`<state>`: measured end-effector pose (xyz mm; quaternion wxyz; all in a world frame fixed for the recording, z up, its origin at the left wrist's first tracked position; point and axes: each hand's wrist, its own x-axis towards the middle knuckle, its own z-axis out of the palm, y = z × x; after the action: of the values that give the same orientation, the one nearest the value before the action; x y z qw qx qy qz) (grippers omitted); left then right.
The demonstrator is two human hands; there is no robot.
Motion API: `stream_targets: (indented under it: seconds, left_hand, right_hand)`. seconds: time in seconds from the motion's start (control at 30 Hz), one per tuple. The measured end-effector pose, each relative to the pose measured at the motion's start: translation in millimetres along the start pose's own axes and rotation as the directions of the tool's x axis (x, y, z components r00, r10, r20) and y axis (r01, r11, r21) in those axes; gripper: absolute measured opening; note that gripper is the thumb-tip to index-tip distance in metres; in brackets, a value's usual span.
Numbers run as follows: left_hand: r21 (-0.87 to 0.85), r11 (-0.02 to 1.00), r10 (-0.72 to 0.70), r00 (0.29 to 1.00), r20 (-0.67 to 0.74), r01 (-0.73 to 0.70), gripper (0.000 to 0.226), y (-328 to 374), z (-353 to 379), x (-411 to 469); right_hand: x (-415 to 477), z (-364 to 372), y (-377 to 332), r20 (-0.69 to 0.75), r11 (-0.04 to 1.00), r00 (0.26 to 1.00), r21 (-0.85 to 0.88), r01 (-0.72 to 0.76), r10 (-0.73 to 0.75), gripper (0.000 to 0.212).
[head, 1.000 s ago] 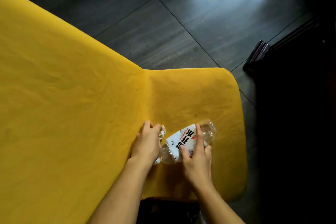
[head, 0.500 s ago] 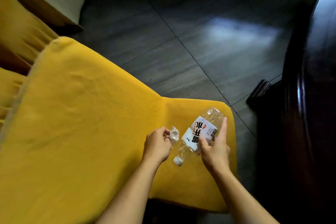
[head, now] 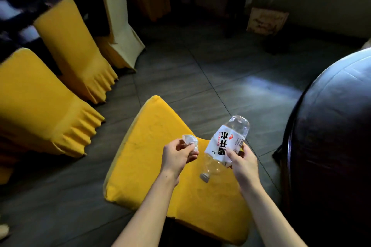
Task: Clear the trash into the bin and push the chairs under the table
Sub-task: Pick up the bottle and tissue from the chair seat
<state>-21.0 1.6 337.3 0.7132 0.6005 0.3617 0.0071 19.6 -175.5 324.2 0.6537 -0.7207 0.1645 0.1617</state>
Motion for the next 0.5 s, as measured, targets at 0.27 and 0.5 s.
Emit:
stream_targets:
  seconds: [0.27, 0.5]
  left_hand:
    - [-0.189, 0.981, 0.019, 0.995, -0.096, -0.037, 0.009, 39, -62, -47]
    - [-0.161, 0.978, 0.124, 0.991, -0.050, -0.131, 0.020, 69, -136, -49]
  right_hand:
    - [-45, 43, -53, 0.229, 0.996, 0.973, 0.086, -0.009, -0.011, 0.037]
    - [-79, 106, -78, 0.266, 0.981, 0.963, 0.195, -0.012, -0.042, 0.026]
